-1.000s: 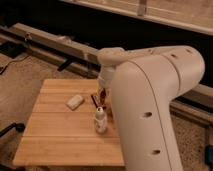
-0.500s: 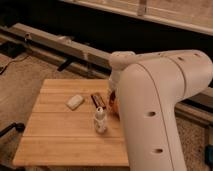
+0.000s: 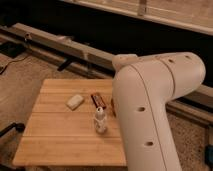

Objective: Place the pepper in the ceramic bowl

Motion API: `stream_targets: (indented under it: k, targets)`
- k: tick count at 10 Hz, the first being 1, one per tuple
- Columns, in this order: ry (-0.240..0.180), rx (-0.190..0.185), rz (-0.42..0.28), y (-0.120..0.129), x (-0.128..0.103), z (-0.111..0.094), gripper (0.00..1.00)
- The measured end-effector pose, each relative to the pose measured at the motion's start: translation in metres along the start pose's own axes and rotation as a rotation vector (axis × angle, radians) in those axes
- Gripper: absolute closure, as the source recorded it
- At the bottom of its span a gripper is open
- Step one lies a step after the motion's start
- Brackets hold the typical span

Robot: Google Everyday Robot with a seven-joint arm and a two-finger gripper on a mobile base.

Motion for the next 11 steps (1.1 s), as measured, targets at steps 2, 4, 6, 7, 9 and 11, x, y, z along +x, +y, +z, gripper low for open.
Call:
stream_targets:
  k: [2, 4, 6, 7, 9, 11]
  targets:
    - [-0.008, 0.004, 0.028, -0.002, -0.003, 0.001, 0.49]
    - [-0.024, 0.009, 0.056, -0.006, -0.005, 0.0, 0.29]
    - [-0.037, 0.011, 0.081, -0.016, -0.007, -0.002, 0.2]
    - [-0.04, 0.01, 0.093, -0.024, -0.008, -0.002, 0.2]
    - [-0.047, 0.008, 0.121, -0.042, -0.009, -0.003, 0.2]
    - [-0.072, 0.009, 0.146, -0.052, -0.009, -0.006, 0.2]
